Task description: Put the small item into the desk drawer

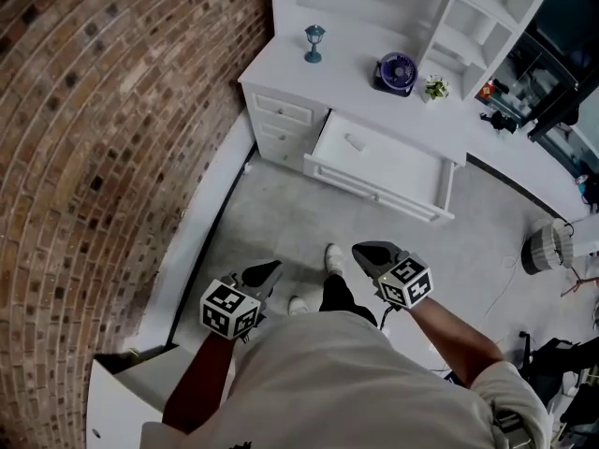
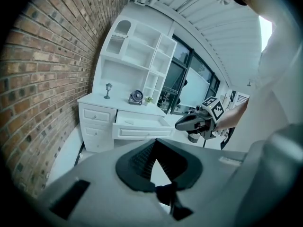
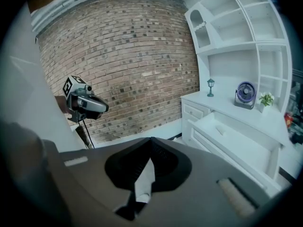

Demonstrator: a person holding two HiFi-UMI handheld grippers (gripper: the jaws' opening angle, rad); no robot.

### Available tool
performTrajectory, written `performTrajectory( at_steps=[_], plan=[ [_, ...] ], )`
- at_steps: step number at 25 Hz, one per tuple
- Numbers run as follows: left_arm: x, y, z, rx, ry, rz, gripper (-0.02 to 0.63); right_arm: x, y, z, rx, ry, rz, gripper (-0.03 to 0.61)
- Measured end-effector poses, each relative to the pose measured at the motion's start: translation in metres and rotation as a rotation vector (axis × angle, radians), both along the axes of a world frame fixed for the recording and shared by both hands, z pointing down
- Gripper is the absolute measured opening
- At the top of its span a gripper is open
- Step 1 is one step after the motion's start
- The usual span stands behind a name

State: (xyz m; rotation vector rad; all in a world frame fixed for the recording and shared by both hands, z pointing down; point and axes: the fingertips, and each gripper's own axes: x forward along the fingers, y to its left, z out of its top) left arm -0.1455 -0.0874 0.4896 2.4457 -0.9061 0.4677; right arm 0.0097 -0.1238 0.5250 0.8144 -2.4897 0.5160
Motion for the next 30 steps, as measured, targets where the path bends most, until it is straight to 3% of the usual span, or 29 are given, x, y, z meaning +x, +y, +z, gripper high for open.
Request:
performTrajectory(
  at_steps=[10, 30],
  plan=[
    [0.007, 0.022, -0.003, 0.016, 0.014, 0.029, 0.006, 0.002, 0.025, -0.021, 0.041, -0.006, 0.015, 0.012],
    [-0.008, 0.032, 0.002, 0.003, 0.024, -0.012, 0.006, -0.017, 0.034, -0.023, 0.065, 0.001, -0.043, 0.012]
  ],
)
